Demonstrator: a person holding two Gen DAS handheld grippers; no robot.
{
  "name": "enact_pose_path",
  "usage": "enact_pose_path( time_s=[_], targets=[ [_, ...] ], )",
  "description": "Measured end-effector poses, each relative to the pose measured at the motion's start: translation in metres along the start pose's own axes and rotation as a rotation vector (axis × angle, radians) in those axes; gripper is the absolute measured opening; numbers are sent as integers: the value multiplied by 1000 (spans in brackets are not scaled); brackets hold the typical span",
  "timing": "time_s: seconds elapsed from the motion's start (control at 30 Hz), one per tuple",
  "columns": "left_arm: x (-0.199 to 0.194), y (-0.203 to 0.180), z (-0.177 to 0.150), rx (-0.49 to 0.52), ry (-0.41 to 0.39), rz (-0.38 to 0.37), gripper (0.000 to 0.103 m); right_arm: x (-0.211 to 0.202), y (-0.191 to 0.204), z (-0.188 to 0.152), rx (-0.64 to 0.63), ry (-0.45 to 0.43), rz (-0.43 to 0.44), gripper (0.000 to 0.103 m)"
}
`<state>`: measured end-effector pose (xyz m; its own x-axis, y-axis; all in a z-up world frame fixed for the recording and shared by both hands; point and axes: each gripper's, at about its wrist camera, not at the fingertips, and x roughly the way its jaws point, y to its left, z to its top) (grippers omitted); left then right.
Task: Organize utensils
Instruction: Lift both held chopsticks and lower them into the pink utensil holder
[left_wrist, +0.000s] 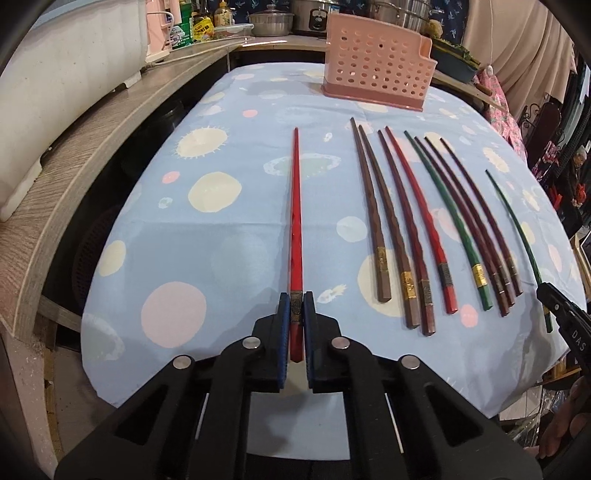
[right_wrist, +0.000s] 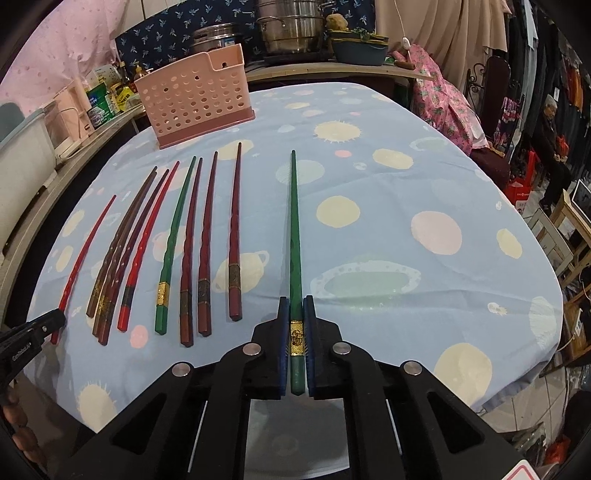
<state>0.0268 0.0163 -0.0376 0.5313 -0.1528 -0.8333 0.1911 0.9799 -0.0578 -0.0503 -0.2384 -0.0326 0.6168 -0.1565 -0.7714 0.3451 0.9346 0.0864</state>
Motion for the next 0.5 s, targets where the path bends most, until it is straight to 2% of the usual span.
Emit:
enact_pose_path(
  time_s=[0.23,0.4,0.5],
  targets=[
    [-48,11,23,-32,-109,-13,7,-49,-4,30,1,-120,37,7],
    [-80,15,59,-42,-204,-20,7,-80,-6,76,1,-225,77,7],
    [-92,16,90,-63,-249,-49,7,-89,-6,107,12,-278,112,7]
  ],
)
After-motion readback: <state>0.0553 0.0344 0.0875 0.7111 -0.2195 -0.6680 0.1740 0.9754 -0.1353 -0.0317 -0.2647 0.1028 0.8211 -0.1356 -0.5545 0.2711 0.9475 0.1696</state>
